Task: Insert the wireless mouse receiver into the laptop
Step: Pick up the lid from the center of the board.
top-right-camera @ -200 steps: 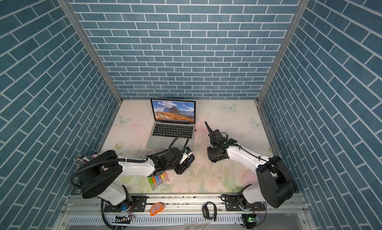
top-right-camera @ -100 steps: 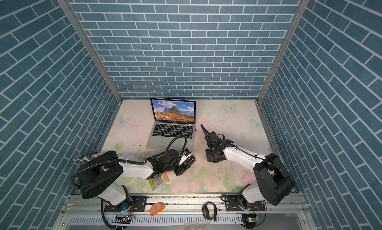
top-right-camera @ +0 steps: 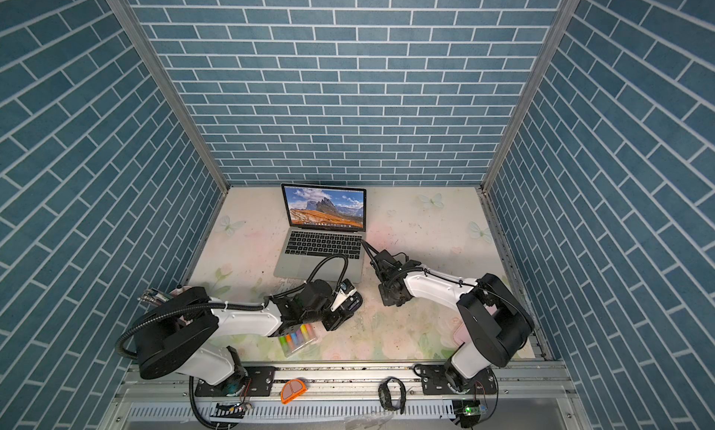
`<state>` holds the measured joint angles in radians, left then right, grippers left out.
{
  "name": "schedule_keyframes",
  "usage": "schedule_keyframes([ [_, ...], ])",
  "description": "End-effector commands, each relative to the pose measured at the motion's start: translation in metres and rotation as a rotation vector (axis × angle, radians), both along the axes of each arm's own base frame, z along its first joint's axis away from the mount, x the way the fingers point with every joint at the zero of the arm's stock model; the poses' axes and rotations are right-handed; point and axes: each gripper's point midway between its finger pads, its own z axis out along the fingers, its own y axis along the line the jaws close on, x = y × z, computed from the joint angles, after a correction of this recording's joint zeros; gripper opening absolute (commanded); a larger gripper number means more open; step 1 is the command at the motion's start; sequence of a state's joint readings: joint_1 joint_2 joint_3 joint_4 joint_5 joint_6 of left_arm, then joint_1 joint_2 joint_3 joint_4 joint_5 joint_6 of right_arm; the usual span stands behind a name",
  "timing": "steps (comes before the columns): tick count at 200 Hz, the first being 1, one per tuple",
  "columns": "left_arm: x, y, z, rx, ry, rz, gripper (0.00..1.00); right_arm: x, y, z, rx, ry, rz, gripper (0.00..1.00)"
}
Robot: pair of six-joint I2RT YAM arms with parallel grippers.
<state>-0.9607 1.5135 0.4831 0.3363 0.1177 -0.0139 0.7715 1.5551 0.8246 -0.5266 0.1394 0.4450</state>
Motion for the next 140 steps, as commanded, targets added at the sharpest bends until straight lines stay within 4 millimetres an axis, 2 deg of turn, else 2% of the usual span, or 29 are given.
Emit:
schedule_keyframes([
  [1,-0.001,-0.003,0.006,-0.014,0.001,-0.002,0.44,-0.001,-0.007,-0.003,-0.064,0.001,-0.011,0.37],
  [21,0.001,-0.006,0.01,-0.02,-0.004,-0.005,0.43,-0.001,-0.009,-0.008,-0.088,0.008,-0.009,0.35],
  [50,0.003,-0.007,0.019,-0.031,-0.027,-0.006,0.41,-0.001,-0.008,-0.005,-0.099,-0.011,0.002,0.18],
  [87,0.005,-0.008,0.027,-0.067,-0.071,-0.017,0.41,0.003,-0.004,0.017,-0.044,-0.075,0.026,0.0],
  [116,0.006,-0.013,0.033,-0.083,-0.083,-0.028,0.41,0.004,-0.002,0.042,-0.012,-0.105,0.058,0.0],
  [140,0.008,-0.017,0.04,-0.088,-0.091,-0.041,0.41,-0.003,0.007,0.064,0.07,-0.091,0.11,0.0],
])
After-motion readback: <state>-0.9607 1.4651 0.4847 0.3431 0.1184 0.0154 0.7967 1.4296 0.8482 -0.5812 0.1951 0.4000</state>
